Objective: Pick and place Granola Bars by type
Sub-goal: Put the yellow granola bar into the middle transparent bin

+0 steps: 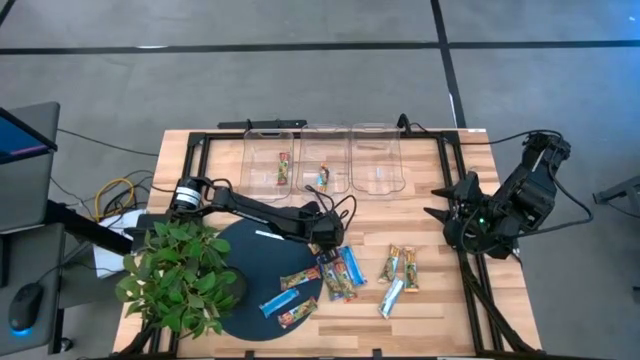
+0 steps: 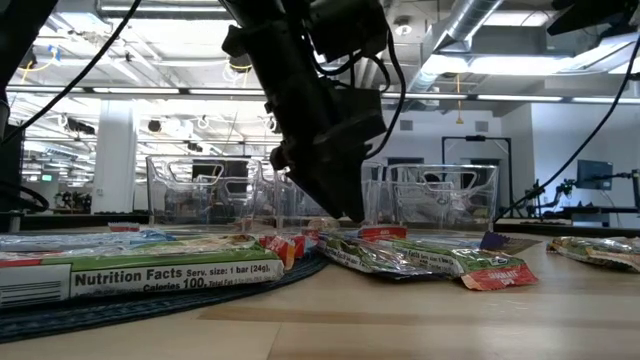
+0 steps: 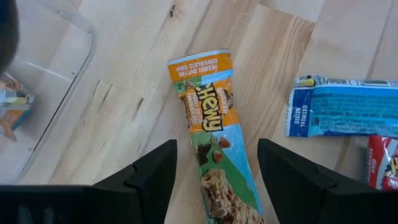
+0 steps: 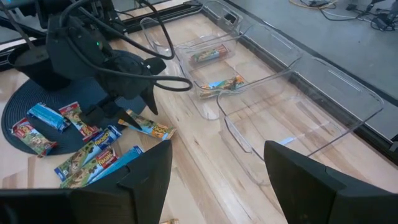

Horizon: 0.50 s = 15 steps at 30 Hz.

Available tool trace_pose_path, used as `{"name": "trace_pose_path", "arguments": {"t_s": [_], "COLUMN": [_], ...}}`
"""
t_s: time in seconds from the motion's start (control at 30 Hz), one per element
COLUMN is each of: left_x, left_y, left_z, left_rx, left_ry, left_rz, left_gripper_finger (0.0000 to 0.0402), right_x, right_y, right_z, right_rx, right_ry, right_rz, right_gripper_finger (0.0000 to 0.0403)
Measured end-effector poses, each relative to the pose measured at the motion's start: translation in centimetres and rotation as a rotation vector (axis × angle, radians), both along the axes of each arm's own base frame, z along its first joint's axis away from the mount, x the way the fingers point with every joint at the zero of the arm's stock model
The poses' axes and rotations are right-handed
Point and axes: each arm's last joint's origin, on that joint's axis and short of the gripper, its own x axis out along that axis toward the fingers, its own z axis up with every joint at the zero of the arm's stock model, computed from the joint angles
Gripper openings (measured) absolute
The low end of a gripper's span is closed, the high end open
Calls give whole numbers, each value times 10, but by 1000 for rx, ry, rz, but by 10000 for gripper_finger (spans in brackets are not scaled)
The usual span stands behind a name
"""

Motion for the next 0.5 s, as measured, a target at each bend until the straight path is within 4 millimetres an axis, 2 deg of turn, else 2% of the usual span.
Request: {"name": "trace_pose_path", "arguments": {"t_s": [0.5], "left_x": [-2], "left_y": [0], "left_z": [-1], "left_rx": [58], "left_ry": [61], "left_rz": [-130], "left_gripper_finger": [220], "right_x": [0], "right_y": [0], "right_z": [0], "right_rx": [0], "right_ry": [0], "right_rz": [0], "right_gripper_finger": [249]}}
